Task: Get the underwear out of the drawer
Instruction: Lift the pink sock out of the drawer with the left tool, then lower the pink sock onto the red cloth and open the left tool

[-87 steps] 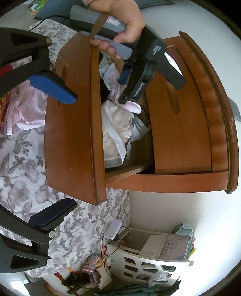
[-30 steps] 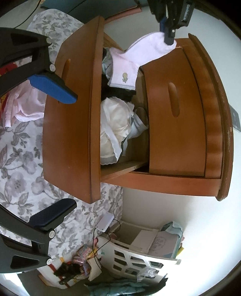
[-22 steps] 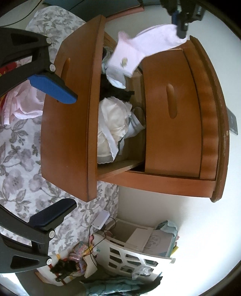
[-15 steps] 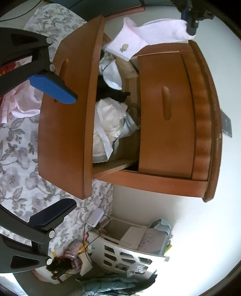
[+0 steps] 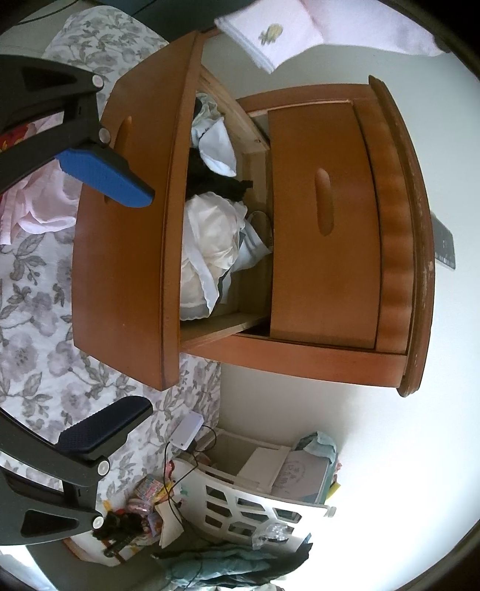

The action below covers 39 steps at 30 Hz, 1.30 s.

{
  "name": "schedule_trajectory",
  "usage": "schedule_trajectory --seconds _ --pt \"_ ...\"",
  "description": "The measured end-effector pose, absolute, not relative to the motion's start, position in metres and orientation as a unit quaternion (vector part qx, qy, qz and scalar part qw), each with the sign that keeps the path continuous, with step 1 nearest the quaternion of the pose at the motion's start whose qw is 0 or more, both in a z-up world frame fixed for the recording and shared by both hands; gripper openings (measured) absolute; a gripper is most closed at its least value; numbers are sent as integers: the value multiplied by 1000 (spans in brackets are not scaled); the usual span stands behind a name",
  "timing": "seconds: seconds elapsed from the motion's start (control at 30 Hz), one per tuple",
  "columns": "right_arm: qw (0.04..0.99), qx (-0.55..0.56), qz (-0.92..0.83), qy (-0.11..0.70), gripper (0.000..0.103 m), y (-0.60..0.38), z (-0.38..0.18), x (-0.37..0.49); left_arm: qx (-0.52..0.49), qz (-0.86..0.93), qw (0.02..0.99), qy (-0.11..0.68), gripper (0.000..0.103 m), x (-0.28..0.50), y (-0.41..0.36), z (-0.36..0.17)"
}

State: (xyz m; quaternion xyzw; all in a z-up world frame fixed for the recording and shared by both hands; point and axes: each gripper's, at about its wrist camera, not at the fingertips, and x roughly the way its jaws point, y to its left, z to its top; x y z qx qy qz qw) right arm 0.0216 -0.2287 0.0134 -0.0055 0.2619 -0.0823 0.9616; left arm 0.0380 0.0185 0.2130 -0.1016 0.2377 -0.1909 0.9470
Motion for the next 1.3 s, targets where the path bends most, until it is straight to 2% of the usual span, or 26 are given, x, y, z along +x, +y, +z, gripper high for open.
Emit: schedule_trajectory --seconds 0.27,0.7,1.03,1.3 --pt "963 -8 -84 257 103 -228 14 20 -83 -215 943 242 10 25 2 216" --pt "962 -3 -84 259 103 -231 13 20 -64 -258 927 264 10 -7 -4 192" --pt "961 -5 -83 264 103 -230 13 22 -40 -273 912 303 10 -14 -6 158" --pt "960 -5 -82 266 103 -230 12 23 -31 -282 891 355 10 1 -26 111"
